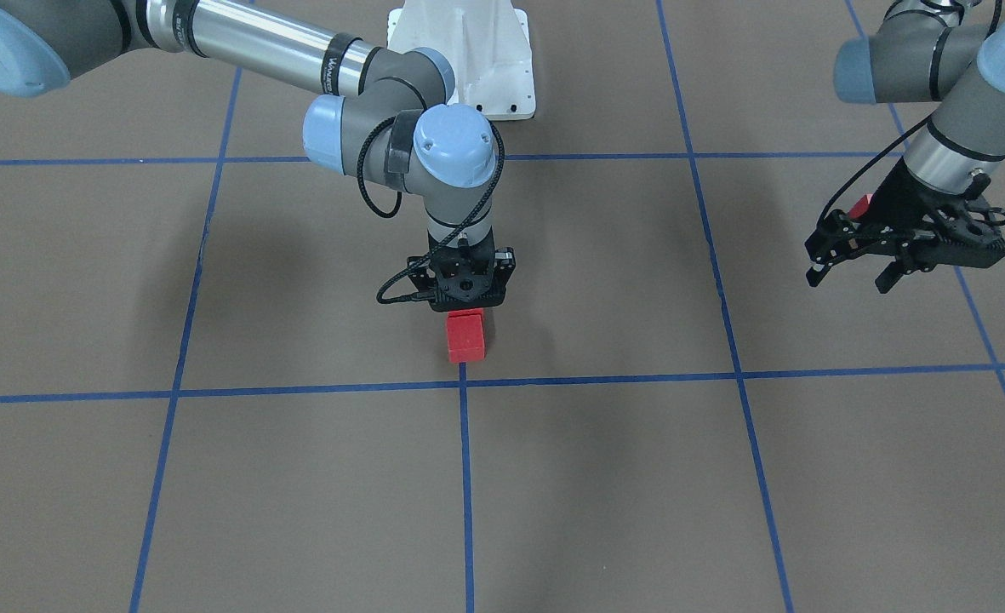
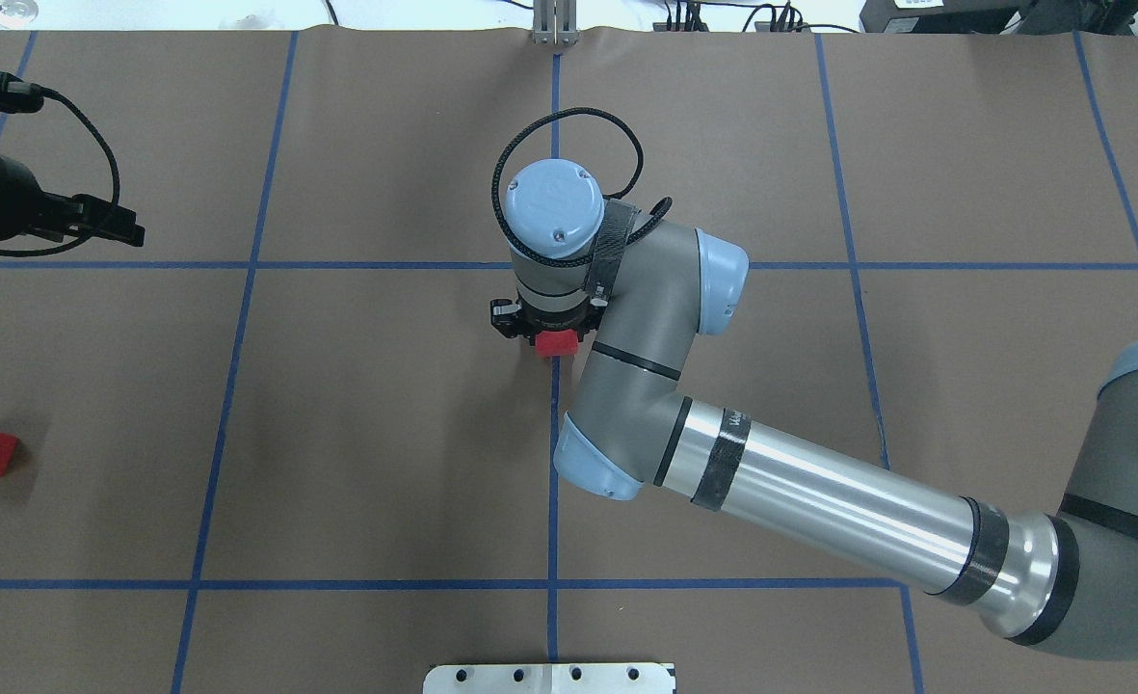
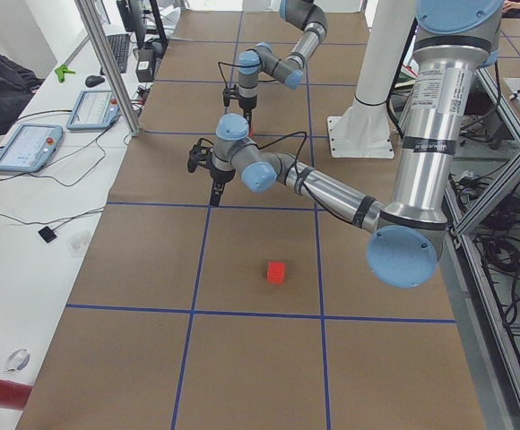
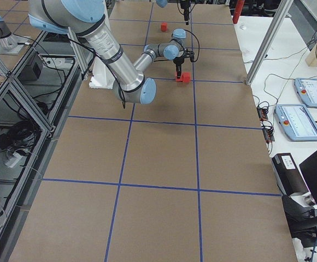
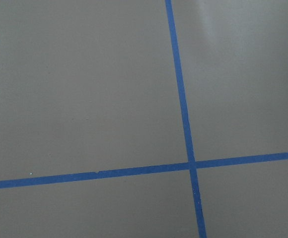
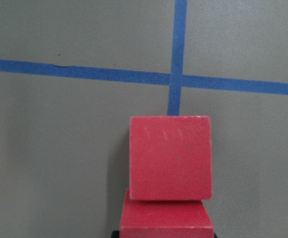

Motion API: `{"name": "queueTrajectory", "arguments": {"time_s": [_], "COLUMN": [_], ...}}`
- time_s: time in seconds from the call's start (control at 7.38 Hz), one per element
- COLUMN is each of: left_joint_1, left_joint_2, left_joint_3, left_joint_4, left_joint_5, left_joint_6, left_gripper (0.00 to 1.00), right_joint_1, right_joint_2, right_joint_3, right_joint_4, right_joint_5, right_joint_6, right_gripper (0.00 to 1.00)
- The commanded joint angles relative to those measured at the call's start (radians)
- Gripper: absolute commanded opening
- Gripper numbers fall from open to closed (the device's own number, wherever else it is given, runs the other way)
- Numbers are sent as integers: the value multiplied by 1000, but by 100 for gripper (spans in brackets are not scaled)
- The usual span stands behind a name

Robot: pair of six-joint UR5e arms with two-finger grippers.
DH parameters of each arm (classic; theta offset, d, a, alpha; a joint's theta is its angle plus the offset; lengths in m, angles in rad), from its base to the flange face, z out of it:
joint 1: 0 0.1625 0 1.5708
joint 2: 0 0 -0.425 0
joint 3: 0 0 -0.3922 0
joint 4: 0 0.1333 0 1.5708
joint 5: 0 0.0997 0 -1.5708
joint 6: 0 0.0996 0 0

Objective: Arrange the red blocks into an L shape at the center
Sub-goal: 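Lower the cube against the center cube's side nearer the robot and release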

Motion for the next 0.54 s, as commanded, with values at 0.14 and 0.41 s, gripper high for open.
{"name": "queueTrajectory", "arguments": {"time_s": [0.14,0.41], "left_joint_1": [0,1], "left_joint_2": [-2,-2], "left_joint_3": [2,2], "left_joint_4": [0,0], "left_joint_5": [0,0], "left_joint_6": [-1,-1], "left_gripper": [100,100], "right_joint_1": [0,1], "right_joint_2": [-5,-5], "right_joint_3": [0,0], "right_joint_4": [0,0], "right_joint_5": [-2,-2], "right_joint_6": [-2,-2], "right_gripper": [86,98]}}
